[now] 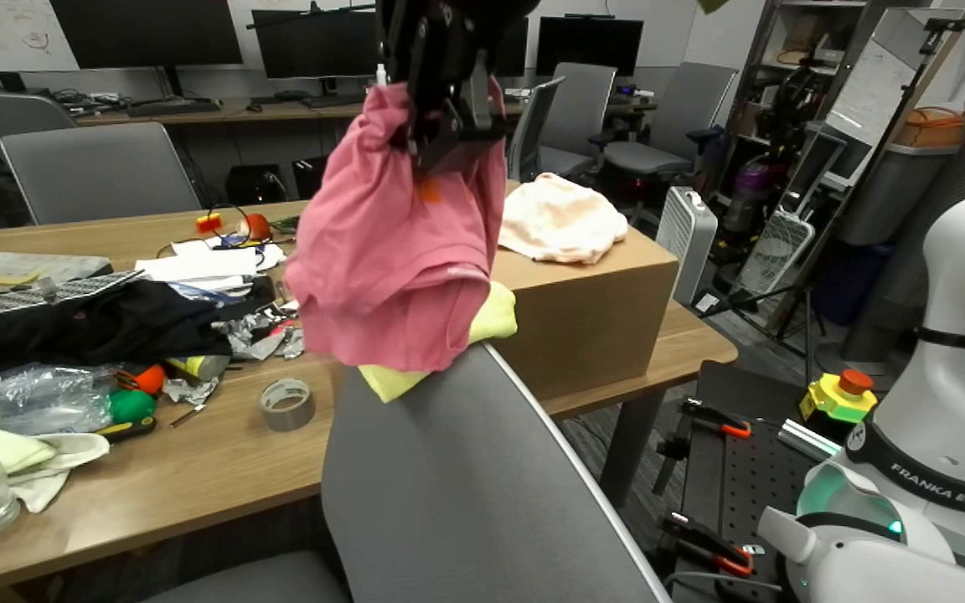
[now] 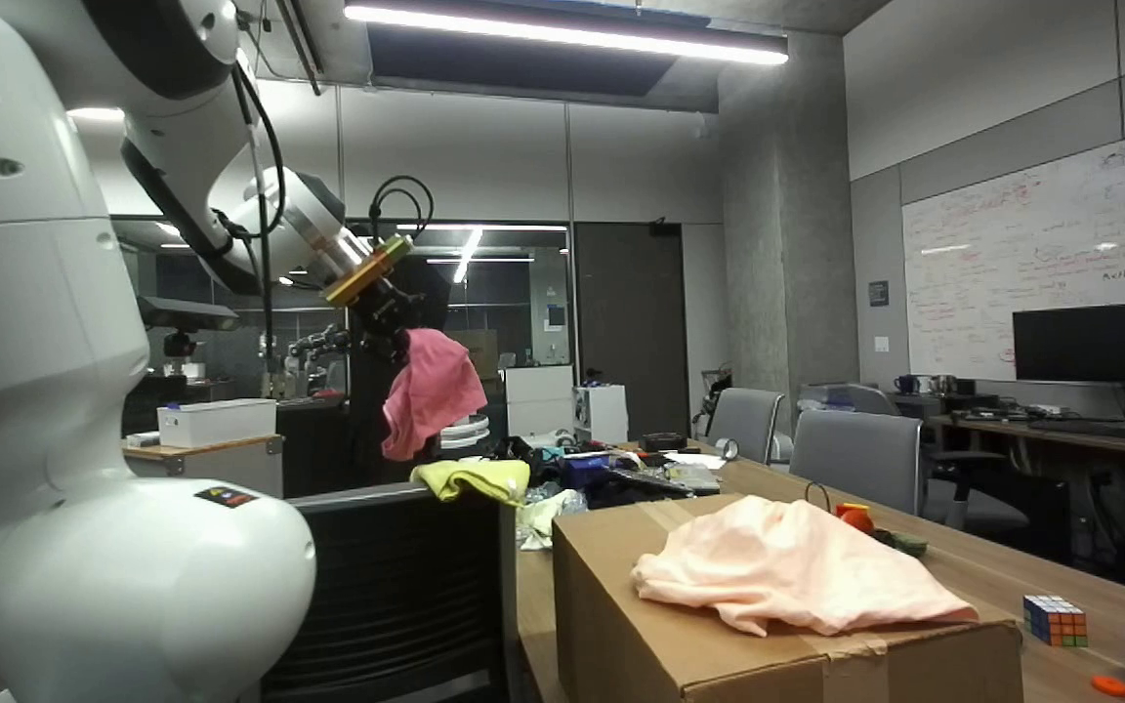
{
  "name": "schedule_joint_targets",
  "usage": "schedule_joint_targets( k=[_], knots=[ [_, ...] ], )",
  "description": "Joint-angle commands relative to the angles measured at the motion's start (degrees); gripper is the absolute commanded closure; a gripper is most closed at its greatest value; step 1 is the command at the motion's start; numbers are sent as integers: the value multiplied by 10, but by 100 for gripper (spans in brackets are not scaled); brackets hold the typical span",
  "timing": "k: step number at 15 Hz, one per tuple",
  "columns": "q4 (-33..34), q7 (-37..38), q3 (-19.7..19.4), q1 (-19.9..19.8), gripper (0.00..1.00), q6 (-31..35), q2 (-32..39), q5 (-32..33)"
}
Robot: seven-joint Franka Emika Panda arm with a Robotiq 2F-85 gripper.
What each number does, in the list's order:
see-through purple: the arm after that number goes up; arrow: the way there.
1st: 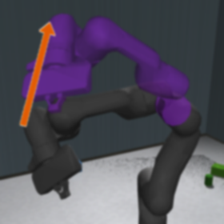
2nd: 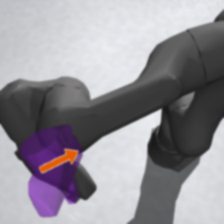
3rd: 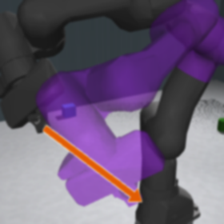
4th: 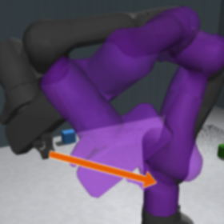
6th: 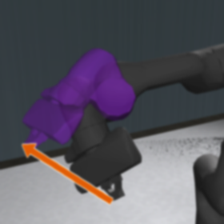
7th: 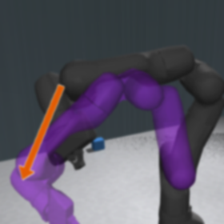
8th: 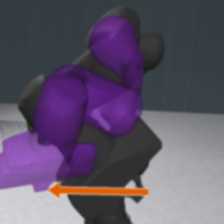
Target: Put the shirts on top of the box.
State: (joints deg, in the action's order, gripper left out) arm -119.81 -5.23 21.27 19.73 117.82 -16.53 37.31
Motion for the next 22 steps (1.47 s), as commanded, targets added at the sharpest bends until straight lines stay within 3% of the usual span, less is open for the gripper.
schedule_joint_targets(
  k=[1, 9, 13, 22],
  knots=[
    [20, -18, -4, 0, 97, 2, -35, -19],
    [45, -15, -26, -30, 97, -14, -59, -8],
    [66, -19, -67, -70, 97, -38, -77, -12],
    [69, -114, -192, -144, 97, -42, -117, -12]
  ],
)
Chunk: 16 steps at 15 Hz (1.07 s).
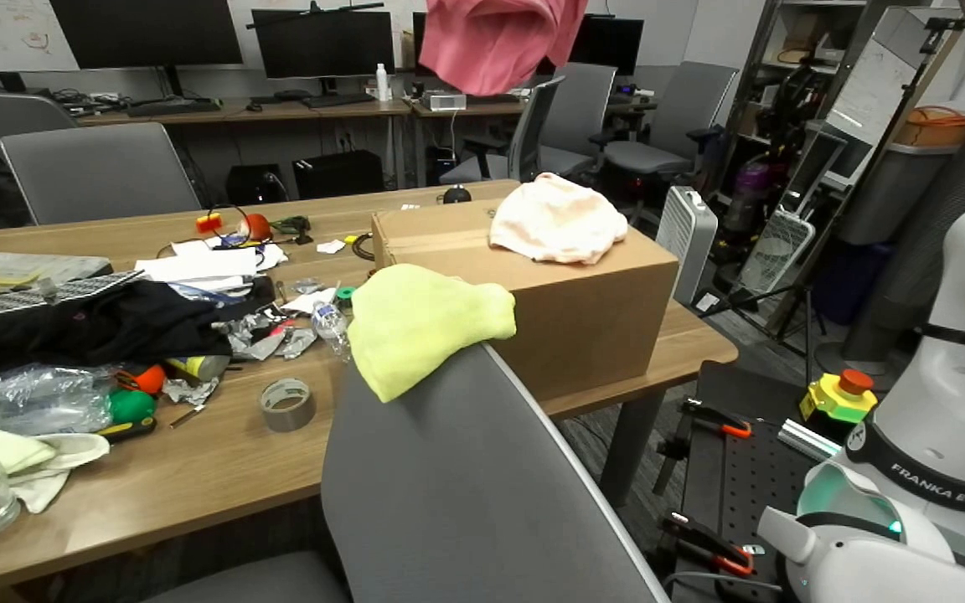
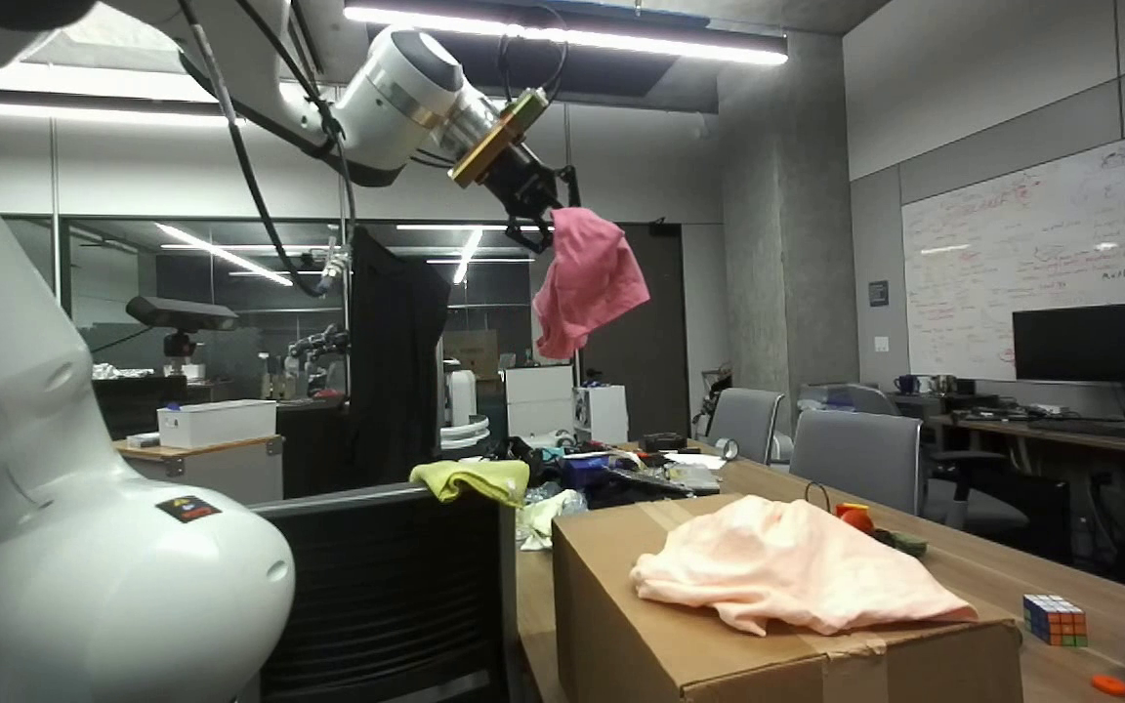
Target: Put the shirts on top of the box.
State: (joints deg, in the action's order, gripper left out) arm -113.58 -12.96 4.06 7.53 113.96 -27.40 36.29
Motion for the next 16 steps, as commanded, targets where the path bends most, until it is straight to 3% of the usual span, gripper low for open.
schedule_joint_targets(
  k=[1, 9, 10, 11, 13, 16],
  knots=[
    [9, -42, -27, -30, 97, -3, -5, 1],
    [25, -63, -67, -79, 97, -9, 12, 3],
    [27, -66, -70, -82, 87, -10, 14, 0],
    [26, -66, -71, -86, 62, -7, 15, 5],
    [26, -71, -73, -91, 57, -5, 18, 13],
    [23, -76, -78, -99, 35, -7, 22, 22]
  ],
)
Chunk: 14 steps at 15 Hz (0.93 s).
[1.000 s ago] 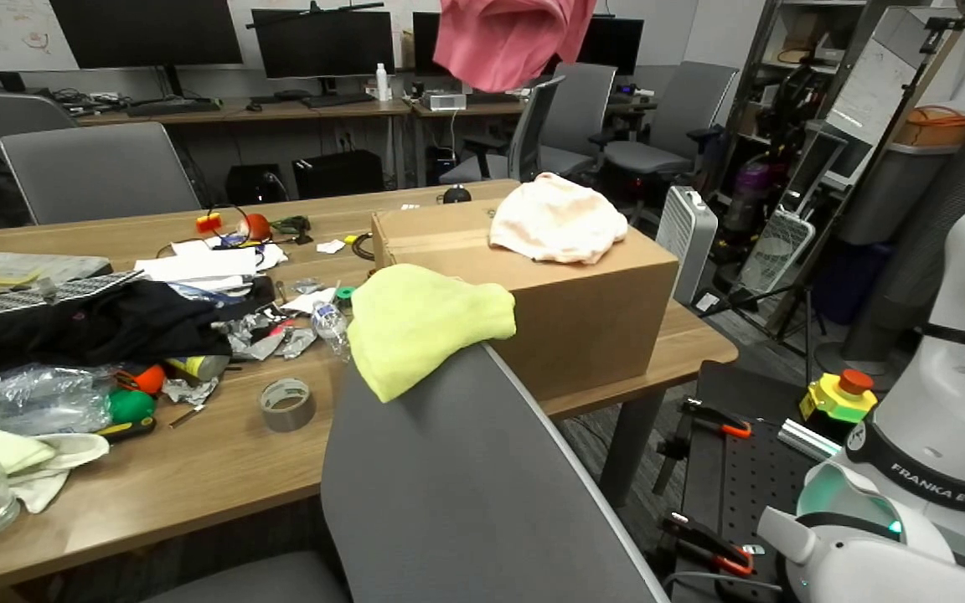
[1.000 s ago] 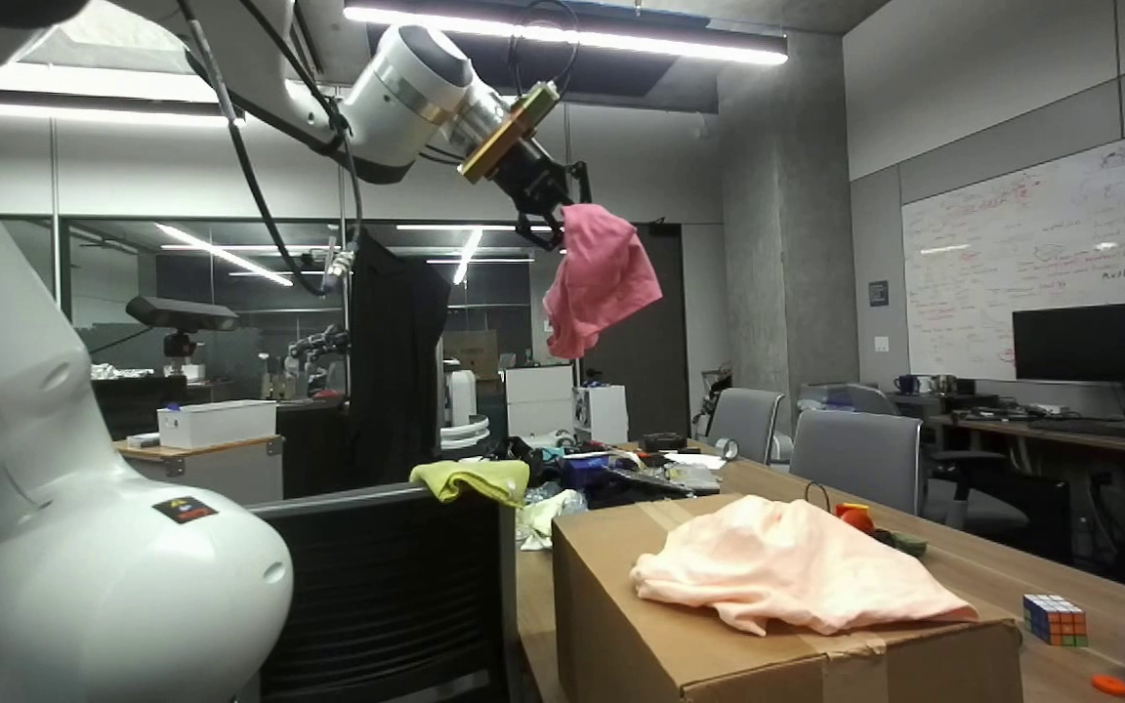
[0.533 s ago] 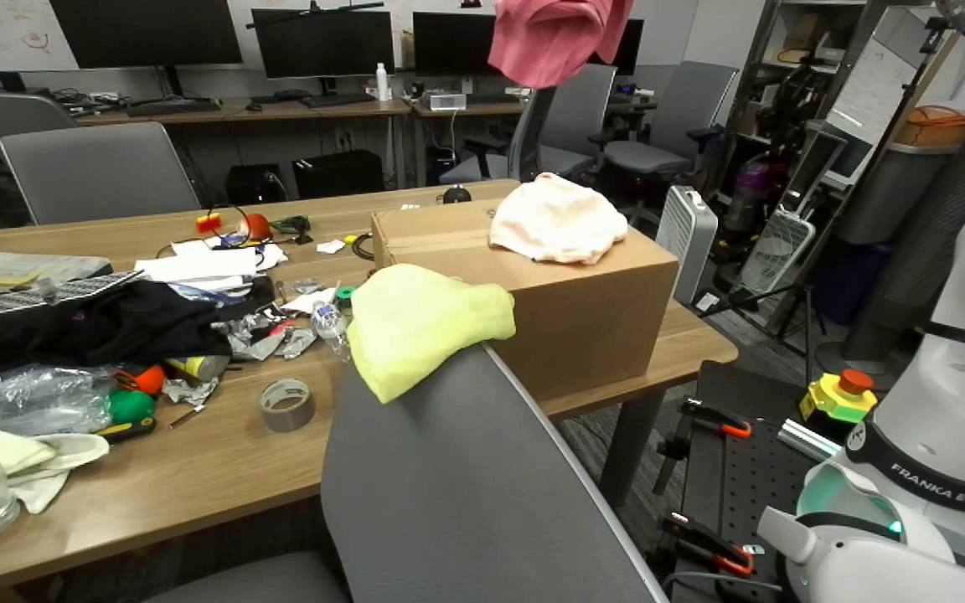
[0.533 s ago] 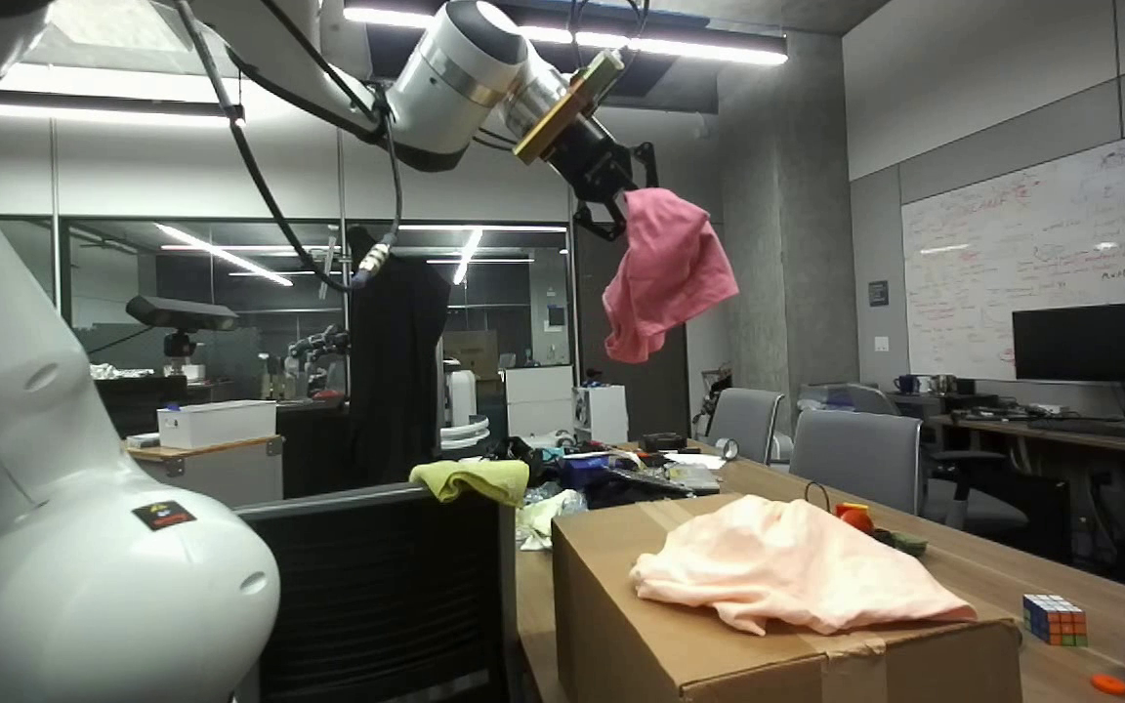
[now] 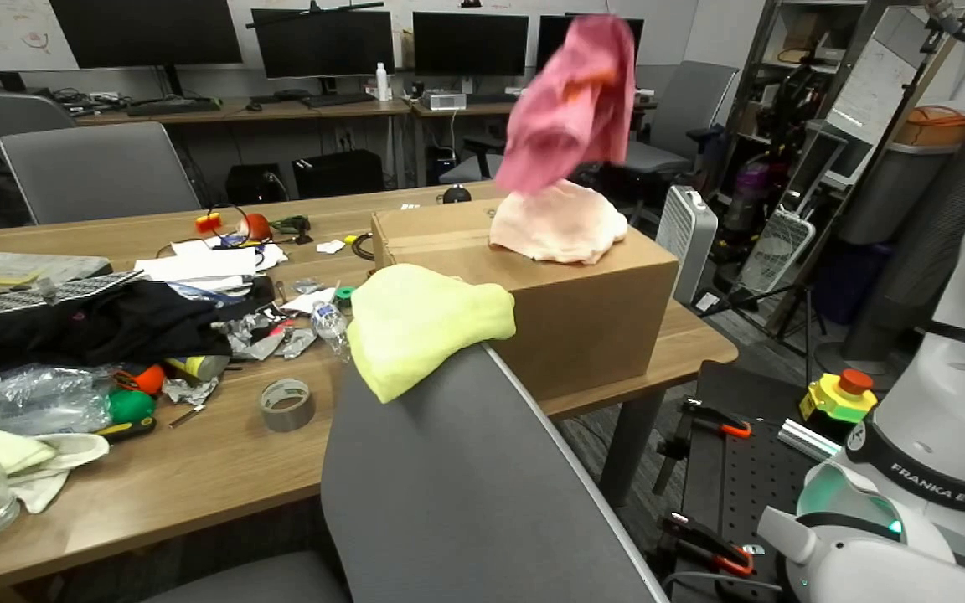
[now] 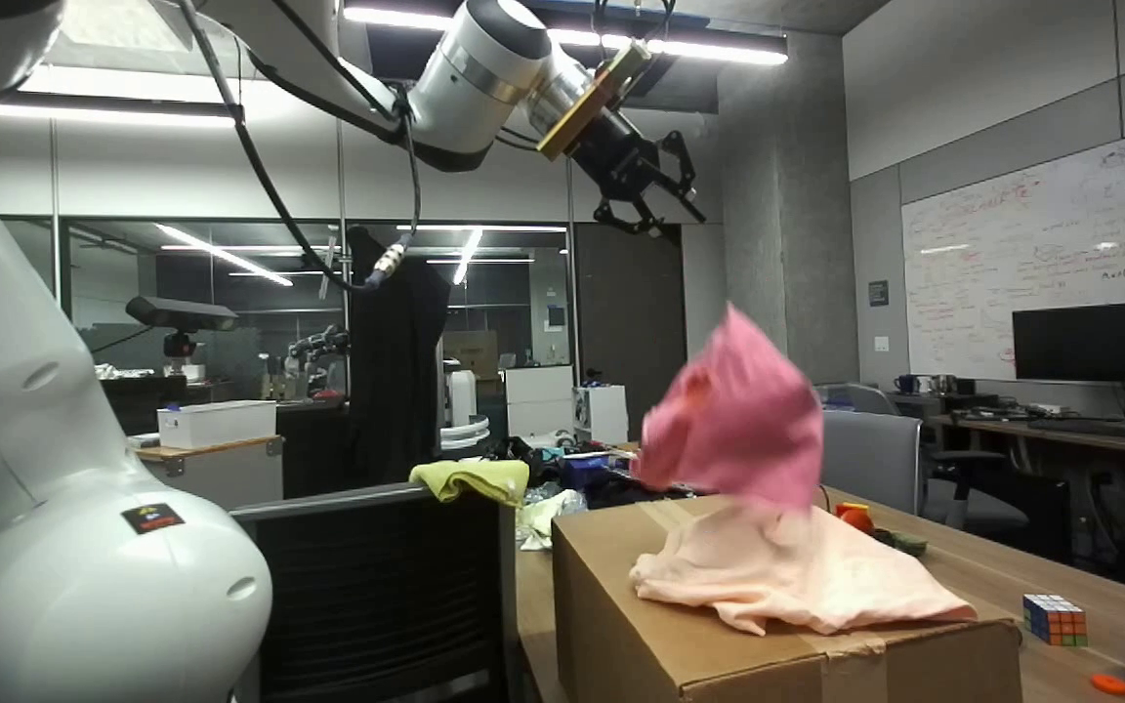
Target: Put the shirts on top of the box.
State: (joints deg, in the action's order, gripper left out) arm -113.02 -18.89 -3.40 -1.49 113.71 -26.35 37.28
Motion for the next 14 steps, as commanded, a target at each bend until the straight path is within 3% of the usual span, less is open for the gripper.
schedule_joint_targets(
  k=[1, 5, 14],
  knots=[
    [14, -22, -6, -9, 28, -1, 11, 12],
    [-31, -45, -11, -8, 1, 6, -8, 14],
    [-174, -197, 14, 90, 0, -58, -70, -86]
  ],
)
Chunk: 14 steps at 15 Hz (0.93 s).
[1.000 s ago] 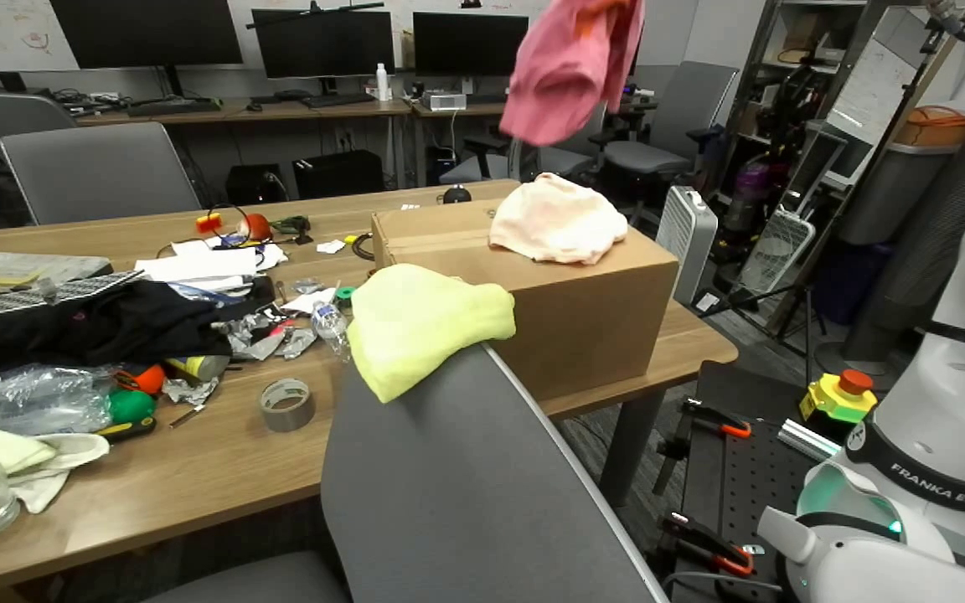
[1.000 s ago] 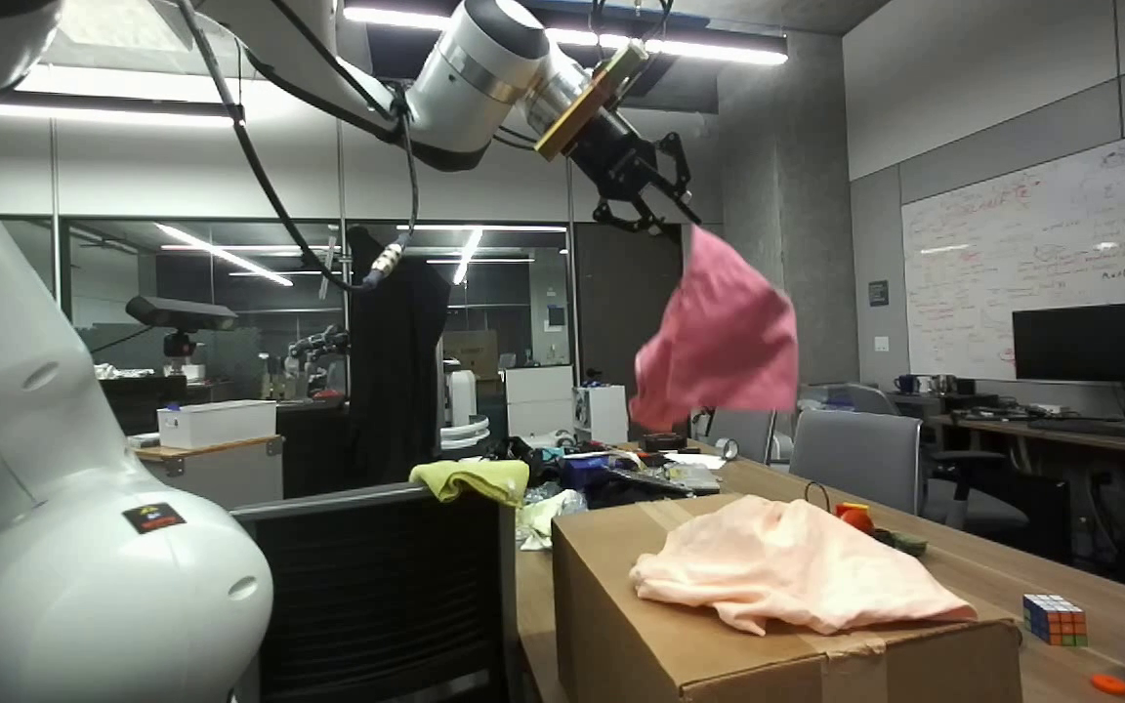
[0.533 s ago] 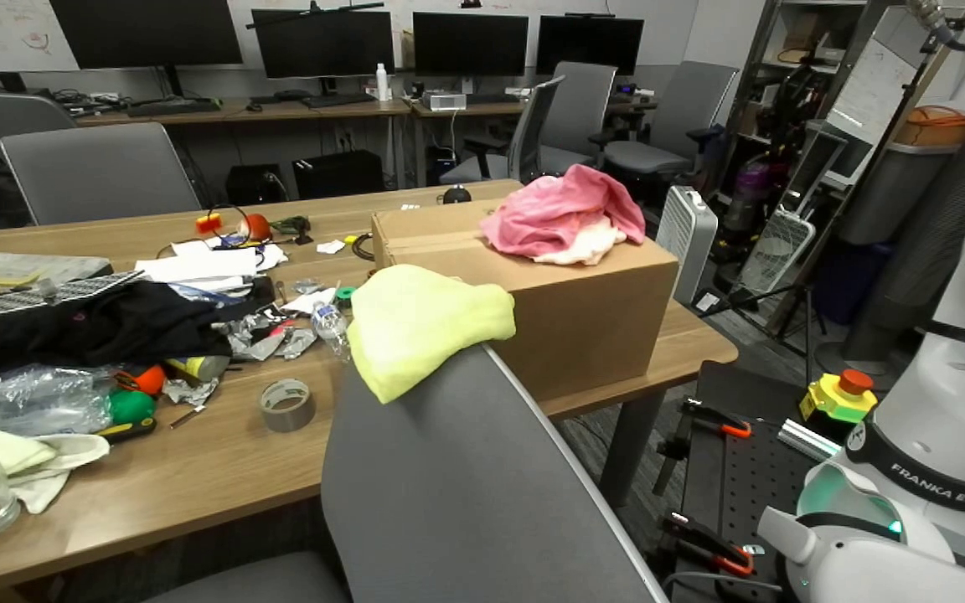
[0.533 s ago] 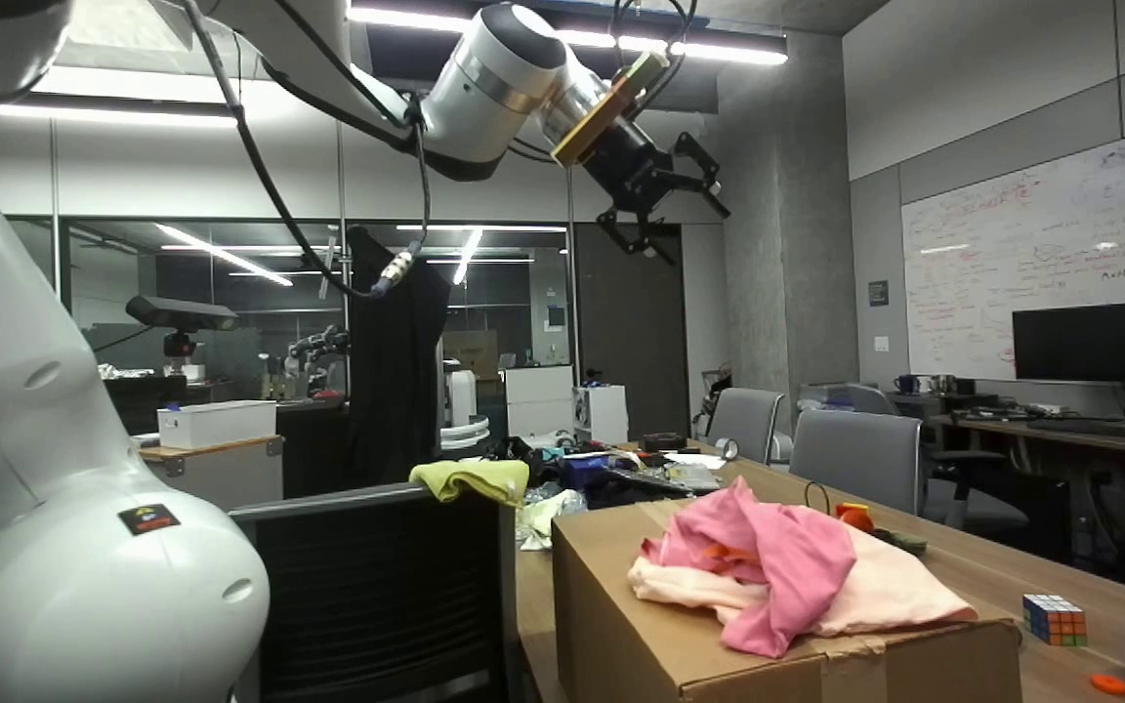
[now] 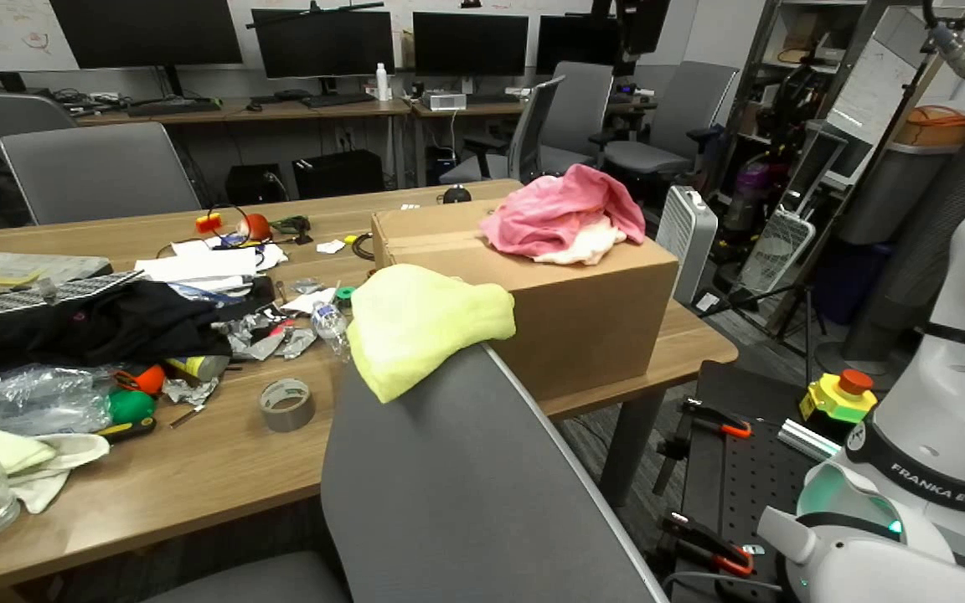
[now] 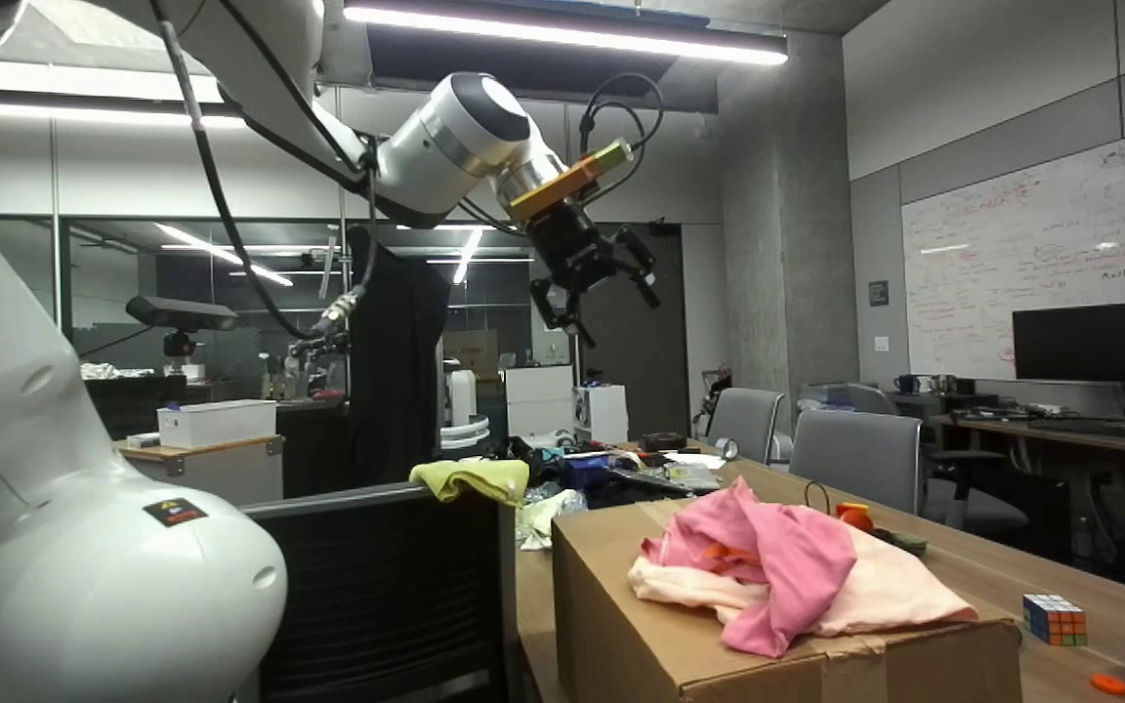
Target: Put the shirts on top of the box.
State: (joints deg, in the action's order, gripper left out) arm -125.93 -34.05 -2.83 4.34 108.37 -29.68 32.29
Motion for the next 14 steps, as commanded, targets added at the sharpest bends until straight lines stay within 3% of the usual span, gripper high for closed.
schedule_joint_targets(
  k=[1, 5, 9, 14],
  knots=[
    [-57, -62, 11, 44, 0, -2, -42, -51],
    [-90, -117, 18, 95, 0, 27, -47, -108],
    [-104, -152, 16, 134, 0, 97, -35, -188],
    [-98, -75, 46, 135, 0, 156, 8, -275]
  ],
)
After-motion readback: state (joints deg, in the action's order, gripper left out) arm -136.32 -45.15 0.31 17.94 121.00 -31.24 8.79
